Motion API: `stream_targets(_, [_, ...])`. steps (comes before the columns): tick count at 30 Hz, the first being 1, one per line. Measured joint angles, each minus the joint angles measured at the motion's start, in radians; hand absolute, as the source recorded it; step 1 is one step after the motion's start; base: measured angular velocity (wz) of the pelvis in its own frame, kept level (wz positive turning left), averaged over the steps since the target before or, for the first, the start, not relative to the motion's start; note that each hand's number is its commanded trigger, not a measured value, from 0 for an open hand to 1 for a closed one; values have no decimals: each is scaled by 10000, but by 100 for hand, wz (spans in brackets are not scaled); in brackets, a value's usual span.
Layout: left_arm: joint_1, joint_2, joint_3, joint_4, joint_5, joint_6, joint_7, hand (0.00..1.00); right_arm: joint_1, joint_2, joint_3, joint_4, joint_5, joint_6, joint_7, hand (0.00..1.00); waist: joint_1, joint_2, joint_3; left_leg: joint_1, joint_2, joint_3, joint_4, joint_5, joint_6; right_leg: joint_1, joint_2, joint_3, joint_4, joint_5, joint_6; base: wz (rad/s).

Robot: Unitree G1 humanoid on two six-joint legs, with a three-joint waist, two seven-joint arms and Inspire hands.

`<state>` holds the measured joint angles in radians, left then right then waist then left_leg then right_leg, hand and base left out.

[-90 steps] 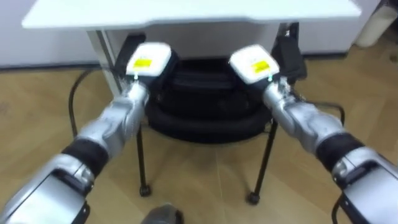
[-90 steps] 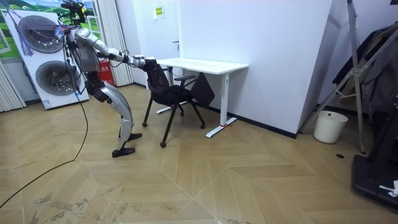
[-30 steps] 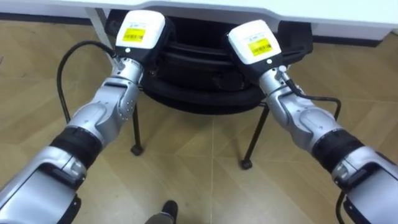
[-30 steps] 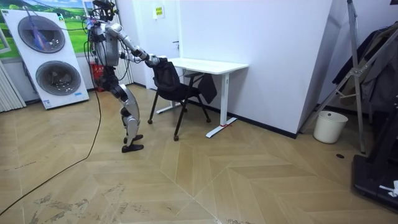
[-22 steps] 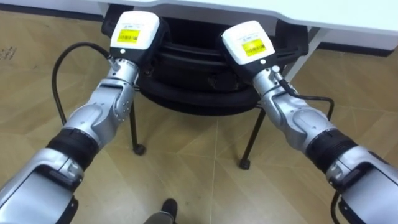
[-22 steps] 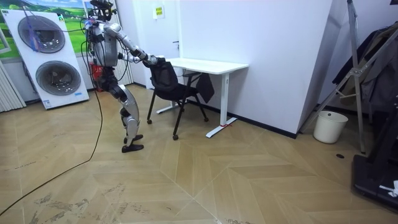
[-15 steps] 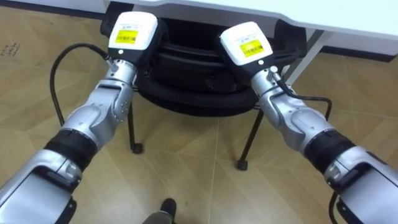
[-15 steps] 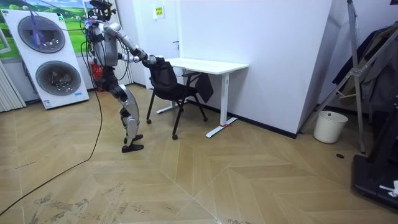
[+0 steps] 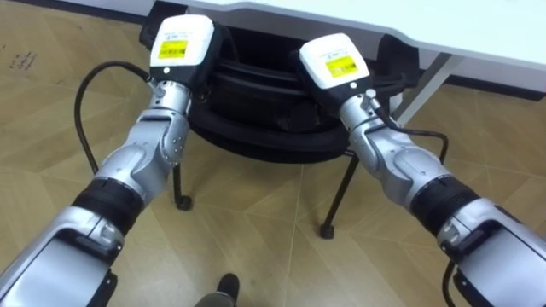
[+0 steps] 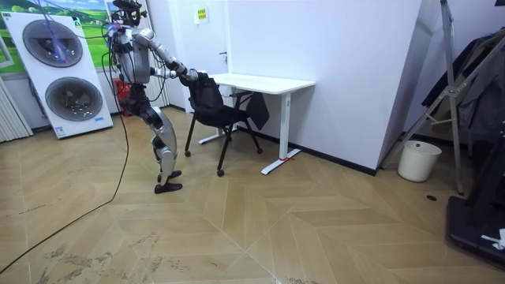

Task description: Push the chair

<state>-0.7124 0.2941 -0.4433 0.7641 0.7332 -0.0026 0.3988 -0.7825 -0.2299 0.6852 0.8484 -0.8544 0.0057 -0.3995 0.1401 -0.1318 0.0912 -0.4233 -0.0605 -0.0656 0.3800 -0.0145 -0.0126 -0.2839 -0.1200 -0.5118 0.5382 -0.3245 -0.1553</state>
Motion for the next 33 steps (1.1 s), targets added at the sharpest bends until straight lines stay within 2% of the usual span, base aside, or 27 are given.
stream_targets(3, [76, -125, 157, -8, -5, 58, 19, 0, -28, -31, -104, -3, 24, -61, 144, 0, 23, 151, -27, 5, 65, 95, -4, -2, 2, 2, -7, 26, -36, 21, 44, 0])
stream_targets(5, [142, -338, 281, -9, -110, 92, 0, 0, -27, -39, -314, 22, 19, -180, 388, 0, -11, 347, -23, 119, 68, 104, -19, -4, 5, 167, 25, 23, -147, 86, 67, 0])
stream_targets(7, [200, -472, 284, -37, -265, 96, -87, 0, -26, -92, -384, 29, 13, -301, 624, 0, -7, 444, -63, 186, 67, 159, -43, -17, 26, 229, 25, 45, -177, 103, 94, 0])
stream_targets(10, [269, -515, 284, -218, -249, 58, -204, 0, -27, -146, -602, -137, -173, -619, 849, 0, -17, 449, -81, 224, 122, 373, -49, -63, 93, 201, 38, 200, -174, 130, 100, -13])
stream_targets(12, [378, -421, 336, -513, -145, 59, -400, 0, -23, -409, -614, -529, -429, -828, 1101, 0, -55, 452, -95, 279, 168, 487, -55, -120, 176, 206, 112, 397, -211, 200, 145, -18])
stream_targets(13, [498, -366, 574, -785, 44, 69, -595, 0, 46, -822, -633, -1203, -696, -1033, 1271, 0, -101, 462, -109, 301, 180, 502, -67, -141, 210, 254, 145, 414, -283, 263, 160, -6])
stream_targets(14, [685, -123, 635, -1296, 265, 75, -770, 0, 155, -1602, -673, -2322, -892, -1218, 1348, 0, -168, 456, -117, 321, 211, 561, -69, -161, 241, 313, 189, 410, -395, 338, 182, -4])
stream_targets(15, [878, 106, 654, -1833, 274, 70, -829, 0, 167, -2070, -698, -2962, -892, -1353, 1363, 0, -213, 452, -120, 330, 227, 599, -70, -176, 265, 335, 203, 416, -451, 376, 201, -5])
stream_targets(16, [1066, 564, 662, -2662, 469, -21, -1003, 0, 339, -3039, -697, -3946, -933, -1804, 1435, 0, -238, 448, -135, 435, 331, 841, -137, -175, 283, 514, 330, 458, -729, 529, 260, -10])
stream_targets(17, [1221, 1083, 666, -2965, 690, -92, -1275, 0, 646, -3698, -925, -4878, -902, -1823, 1412, 0, -299, 455, -148, 679, 421, 1001, -316, -144, 375, 824, 513, 567, -1110, 714, 329, -15])
stream_targets(18, [1288, 1334, 687, -3076, 712, -98, -1340, 0, 769, -3950, -1143, -5276, -890, -1830, 1360, 0, -318, 455, -165, 813, 466, 1066, -407, -141, 381, 985, 586, 587, -1298, 828, 348, -25])
stream_targets(19, [1298, 1782, 732, -3256, 756, -112, -1651, 0, 815, -4416, -1781, -5887, -857, -1809, 1138, 0, -272, 480, -211, 973, 503, 1096, -500, -157, 407, 1243, 717, 611, -1711, 1036, 371, -34])
stream_targets(20, [1298, 2313, 731, -3811, 905, -239, -2220, 0, 830, -5080, -2695, -6388, -835, -1744, 786, 0, -192, 491, -231, 1124, 501, 1107, -602, -169, 431, 1443, 855, 741, -2082, 1237, 421, -30])
stream_targets(21, [1298, 2590, 733, -4148, 906, -369, -2310, 0, 888, -5463, -3226, -6598, -812, -1647, 533, 0, -117, 491, -236, 1195, 532, 1108, -648, -172, 438, 1551, 908, 805, -2261, 1314, 447, -20])
stream_targets(22, [1287, 3172, 981, -5108, 825, -597, -2284, 0, 1065, -6143, -4206, -6851, -720, -1348, 59, 0, -7, 467, -387, 1347, 569, 1185, -760, -198, 483, 1747, 984, 919, -2582, 1447, 528, -5])
stream_targets(23, [1244, 3438, 1757, -5741, 572, -817, -1835, 0, 1096, -6429, -4817, -6948, -462, -1052, -229, 0, -50, 490, -713, 1560, 536, 1185, -868, -247, 557, 2020, 1018, 998, -2877, 1524, 629, -3])
stream_targets(24, [1194, 3575, 2232, -5954, 318, -917, -1493, 0, 1111, -6474, -5134, -7022, -380, -968, -381, 0, -113, 510, -870, 1703, 510, 1189, -920, -290, 617, 2177, 1014, 1027, -2975, 1544, 676, 0])
stream_targets(25, [867, 3845, 3067, -6047, -530, -1030, -563, 0, 1177, -6549, -5668, -7159, 50, -942, -865, 0, -324, 576, -1025, 2196, 454, 1278, -1071, -391, 709, 2689, 998, 1202, -3204, 1562, 806, -23])
stream_targets(26, [656, 4141, 3905, -6132, -1392, -1030, 202, 0, 1284, -6705, -6026, -7307, 547, -978, -1252, 0, -399, 622, -1087, 2789, 421, 1549, -1239, -523, 764, 3096, 931, 1573, -3200, 1493, 946, -36])
stream_targets(27, [662, 4329, 4378, -6225, -1735, -1064, 536, 0, 1432, -6843, -6324, -7449, 791, -1046, -1388, 0, -451, 666, -1156, 2965, 416, 1668, -1270, -607, 785, 3223, 901, 1698, -3188, 1448, 1009, -49])
stream_targets(28, [677, 4833, 5222, -6275, -2350, -1158, 1144, 0, 1768, -7233, -7037, -7642, 1246, -1166, -1723, 0, -658, 737, -1203, 3207, 364, 1782, -1288, -772, 828, 3370, 862, 1961, -3200, 1281, 1129, -34])
stream_targets(29, [695, 5119, 5627, -6267, -2665, -1165, 1401, 0, 1908, -7467, -7421, -7677, 1472, -1170, -1843, 0, -791, 755, -1206, 3320, 329, 1835, -1299, -817, 843, 3399, 842, 2093, -3156, 1181, 1187, -33])
stream_targets(30, [797, 5625, 6555, -6252, -3076, -1141, 1823, 0, 2171, -7912, -8353, -7703, 1917, -1153, -2035, 0, -955, 812, -1227, 3406, 331, 2015, -1323, -880, 899, 3390, 805, 2242, -3094, 1112, 1267, -42])
stream_targets(31, [1142, 6200, 7618, -6180, -3174, -1145, 2333, 0, 2372, -8325, -9308, -7690, 2272, -1139, -2346, 0, -1119, 847, -1183, 3534, 323, 2193, -1427, -895, 920, 3362, 777, 2430, -3061, 1112, 1275, -49])
stream_targets(32, [1675, 6769, 8690, -5978, -3435, -1220, 2893, 0, 2479, -8757, -10238, -7415, 2576, -1181, -2746, 0, -1368, 881, -1094, 3646, 320, 2342, -1434, -934, 946, 3387, 777, 2602, -3054, 1120, 1279, -43])
stream_targets(33, [1935, 6982, 9149, -5805, -3573, -1259, 3153, 0, 2625, -8995, -10661, -7269, 2799, -1197, -2975, 0, -1444, 897, -1054, 3685, 335, 2445, -1439, -975, 943, 3396, 776, 2685, -3050, 1119, 1280, -40])
